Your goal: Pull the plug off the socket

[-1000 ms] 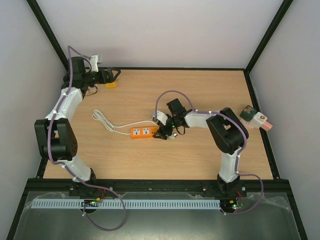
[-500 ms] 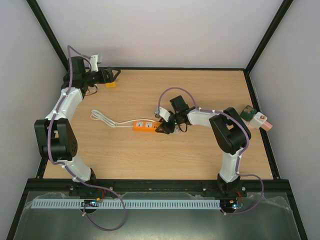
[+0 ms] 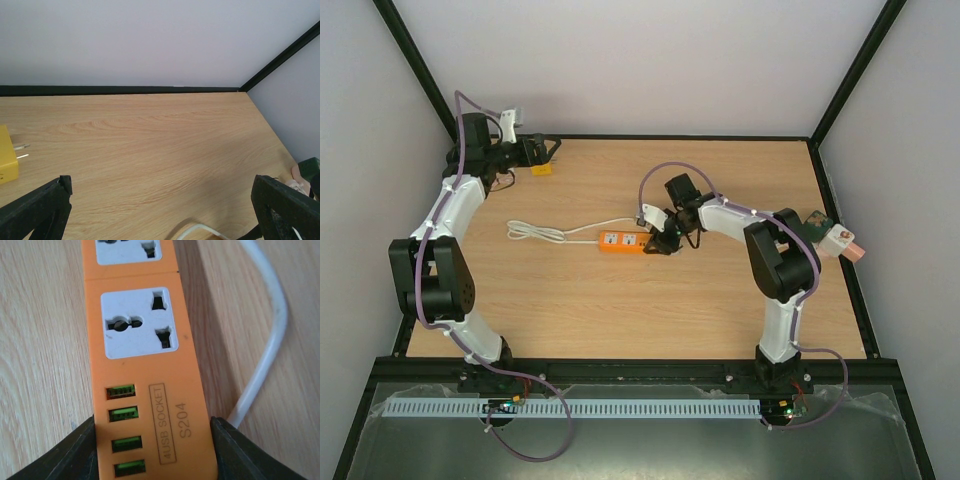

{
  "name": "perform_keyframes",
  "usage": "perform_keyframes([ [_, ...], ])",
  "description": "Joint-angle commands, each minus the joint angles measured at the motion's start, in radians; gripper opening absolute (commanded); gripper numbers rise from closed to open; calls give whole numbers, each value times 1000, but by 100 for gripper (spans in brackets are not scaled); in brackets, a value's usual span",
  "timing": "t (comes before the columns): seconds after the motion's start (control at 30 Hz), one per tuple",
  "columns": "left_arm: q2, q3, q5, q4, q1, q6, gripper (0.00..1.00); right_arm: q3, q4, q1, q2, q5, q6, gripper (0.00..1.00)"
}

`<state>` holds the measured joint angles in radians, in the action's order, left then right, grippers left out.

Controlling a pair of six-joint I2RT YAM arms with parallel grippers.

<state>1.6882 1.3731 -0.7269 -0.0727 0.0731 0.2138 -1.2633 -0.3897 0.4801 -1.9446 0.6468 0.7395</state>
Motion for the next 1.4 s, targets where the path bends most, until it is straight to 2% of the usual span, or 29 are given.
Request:
perform_keyframes([
  [0.0,-24,-2,-16,24,4,9,100,-9,-94,3,-8,-58,67,51],
  [0.17,-34,-1,-14,14,5,-4,100,0,-113,3,-11,-63,68,47],
  [0.33,-40,-6,-12,14,7,-7,100,16,-76,-11,-17,-116,-14,44],
  [0.77,-38,-3,-14,22,8,1,100,-16,-69,-184,-78,-231,-137,42],
  [0.97,-38,-2,-16,21,8,-1,100,-14,-94,-281,-91,-267,-68,42],
  [1.37,-45,-5,-7,19,8,-6,100,-145,-198,-507,-172,-354,84,41],
])
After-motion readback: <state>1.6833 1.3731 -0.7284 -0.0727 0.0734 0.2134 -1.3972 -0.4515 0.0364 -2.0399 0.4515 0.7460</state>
